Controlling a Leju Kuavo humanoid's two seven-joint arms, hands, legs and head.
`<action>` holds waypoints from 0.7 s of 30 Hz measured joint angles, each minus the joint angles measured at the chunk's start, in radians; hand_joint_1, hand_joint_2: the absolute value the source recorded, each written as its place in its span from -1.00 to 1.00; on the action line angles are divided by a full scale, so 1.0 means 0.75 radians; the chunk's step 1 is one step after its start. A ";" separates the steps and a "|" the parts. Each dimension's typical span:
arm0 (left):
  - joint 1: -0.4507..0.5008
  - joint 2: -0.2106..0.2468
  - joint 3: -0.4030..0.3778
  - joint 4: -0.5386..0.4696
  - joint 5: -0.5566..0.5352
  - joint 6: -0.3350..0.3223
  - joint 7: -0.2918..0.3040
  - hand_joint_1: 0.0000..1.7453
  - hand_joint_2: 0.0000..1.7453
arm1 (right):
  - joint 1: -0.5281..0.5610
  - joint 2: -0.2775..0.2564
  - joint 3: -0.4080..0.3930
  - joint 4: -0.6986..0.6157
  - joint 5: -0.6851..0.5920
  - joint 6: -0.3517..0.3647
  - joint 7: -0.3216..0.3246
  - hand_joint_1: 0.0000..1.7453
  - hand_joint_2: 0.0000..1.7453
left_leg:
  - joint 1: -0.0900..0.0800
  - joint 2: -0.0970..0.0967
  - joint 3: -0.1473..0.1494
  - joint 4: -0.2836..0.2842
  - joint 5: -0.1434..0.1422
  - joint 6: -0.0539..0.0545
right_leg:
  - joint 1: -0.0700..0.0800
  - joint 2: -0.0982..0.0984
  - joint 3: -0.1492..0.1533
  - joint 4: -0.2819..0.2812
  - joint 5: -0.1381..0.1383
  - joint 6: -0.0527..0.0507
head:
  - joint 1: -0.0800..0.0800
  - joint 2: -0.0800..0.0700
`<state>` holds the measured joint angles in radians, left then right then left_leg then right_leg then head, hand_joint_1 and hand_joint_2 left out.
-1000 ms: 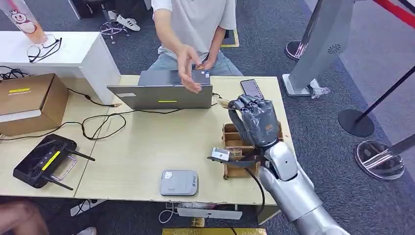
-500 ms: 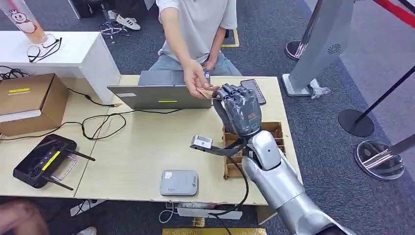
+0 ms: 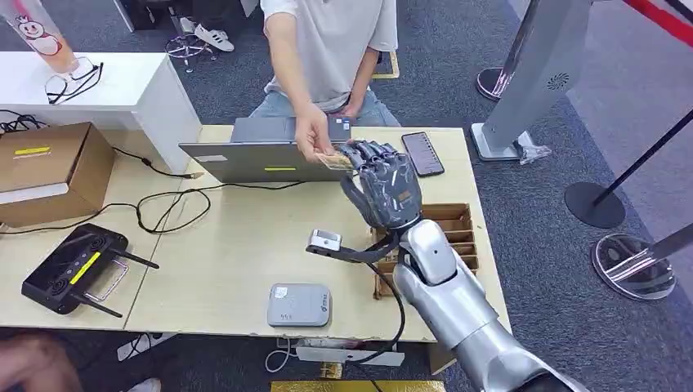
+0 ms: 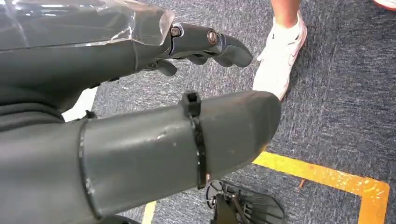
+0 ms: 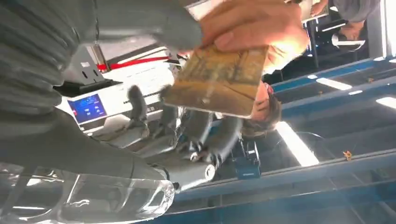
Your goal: Pass the card to the sensor for recognition and then transmit it.
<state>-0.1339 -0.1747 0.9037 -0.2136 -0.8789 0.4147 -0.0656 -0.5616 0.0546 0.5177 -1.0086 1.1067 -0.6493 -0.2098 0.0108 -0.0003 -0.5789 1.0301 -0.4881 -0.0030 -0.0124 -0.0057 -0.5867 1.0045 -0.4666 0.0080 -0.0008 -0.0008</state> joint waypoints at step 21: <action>0.001 0.000 0.000 0.000 0.004 0.000 -0.001 -1.00 -1.00 | 0.000 0.003 0.001 0.007 -0.018 0.003 -0.007 -1.00 1.00 | 0.000 0.000 0.000 0.000 0.000 0.000 | 0.000 0.000 0.000 0.000 0.000 0.000 | 0.000 0.000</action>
<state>-0.1333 -0.1747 0.9037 -0.2136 -0.8763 0.4147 -0.0664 -0.5613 0.0565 0.5180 -1.0037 1.0930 -0.6474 -0.2151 0.0108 -0.0002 -0.5788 1.0301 -0.4881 -0.0030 -0.0123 -0.0057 -0.5868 1.0045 -0.4666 0.0080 -0.0008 -0.0008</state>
